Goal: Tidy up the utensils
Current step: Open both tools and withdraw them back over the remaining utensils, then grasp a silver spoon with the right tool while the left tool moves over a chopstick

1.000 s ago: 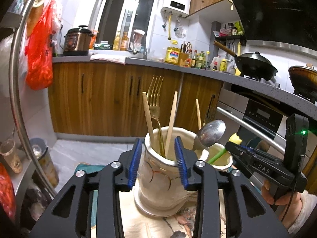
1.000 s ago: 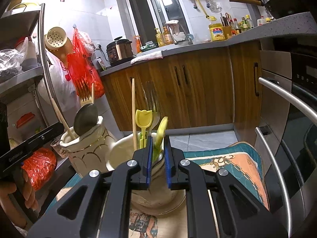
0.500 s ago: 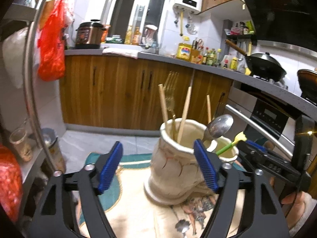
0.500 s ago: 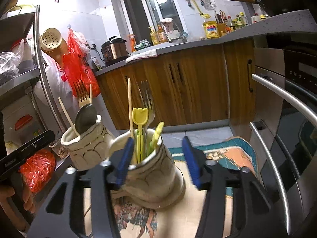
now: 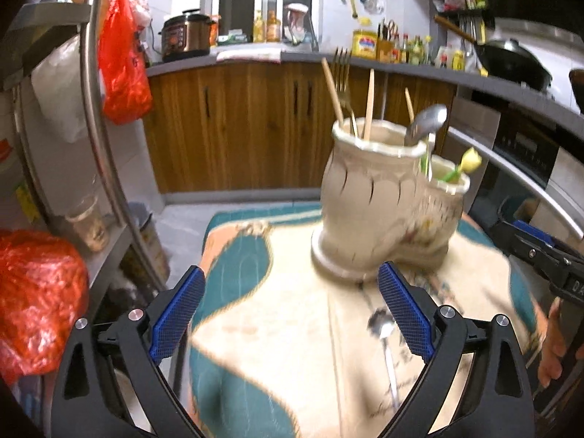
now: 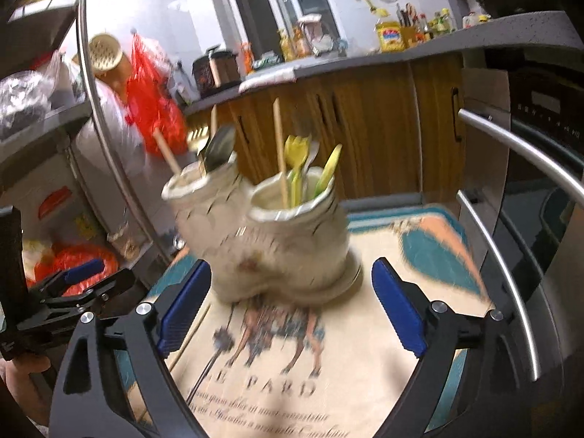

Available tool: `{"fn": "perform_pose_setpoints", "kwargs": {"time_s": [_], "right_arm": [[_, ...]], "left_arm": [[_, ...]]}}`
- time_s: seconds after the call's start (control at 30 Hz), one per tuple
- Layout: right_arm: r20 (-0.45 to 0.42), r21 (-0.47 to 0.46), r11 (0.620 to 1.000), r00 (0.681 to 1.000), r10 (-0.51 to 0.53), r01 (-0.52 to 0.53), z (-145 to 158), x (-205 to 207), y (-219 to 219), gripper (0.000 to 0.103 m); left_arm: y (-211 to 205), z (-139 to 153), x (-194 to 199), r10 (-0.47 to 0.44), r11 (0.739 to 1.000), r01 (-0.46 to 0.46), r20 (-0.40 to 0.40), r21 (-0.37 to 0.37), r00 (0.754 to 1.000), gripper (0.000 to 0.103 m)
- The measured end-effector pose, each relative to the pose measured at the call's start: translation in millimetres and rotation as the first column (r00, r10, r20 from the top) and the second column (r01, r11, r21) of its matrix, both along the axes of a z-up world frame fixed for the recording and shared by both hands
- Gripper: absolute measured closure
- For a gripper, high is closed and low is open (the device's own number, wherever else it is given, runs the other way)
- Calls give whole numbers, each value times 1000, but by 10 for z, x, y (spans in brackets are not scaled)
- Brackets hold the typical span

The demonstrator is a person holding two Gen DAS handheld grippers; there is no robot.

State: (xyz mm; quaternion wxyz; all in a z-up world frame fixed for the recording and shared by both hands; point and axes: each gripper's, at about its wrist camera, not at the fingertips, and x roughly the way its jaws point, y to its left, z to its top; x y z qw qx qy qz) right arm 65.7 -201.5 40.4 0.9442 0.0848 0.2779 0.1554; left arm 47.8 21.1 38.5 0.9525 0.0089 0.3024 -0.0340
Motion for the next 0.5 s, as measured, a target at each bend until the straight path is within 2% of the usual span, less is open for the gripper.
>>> {"fn": "perform_pose_setpoints", "kwargs": {"time_s": [0.27, 0.4, 0.5], "right_arm": [[-101, -87, 994, 993, 55, -63, -362, -140, 296, 13], [-125, -126, 986, 988, 95, -110, -459, -204, 474, 13], [-139, -154, 976, 982, 130, -151, -521, -239, 619, 15]], "left_arm": [[158, -276, -147, 16, 1000, -15, -56, 22, 998, 8], [276, -352, -175, 13, 1000, -15, -70, -23, 997, 8], [335, -466, -121, 5, 998, -13, -123, -64, 992, 8]]}}
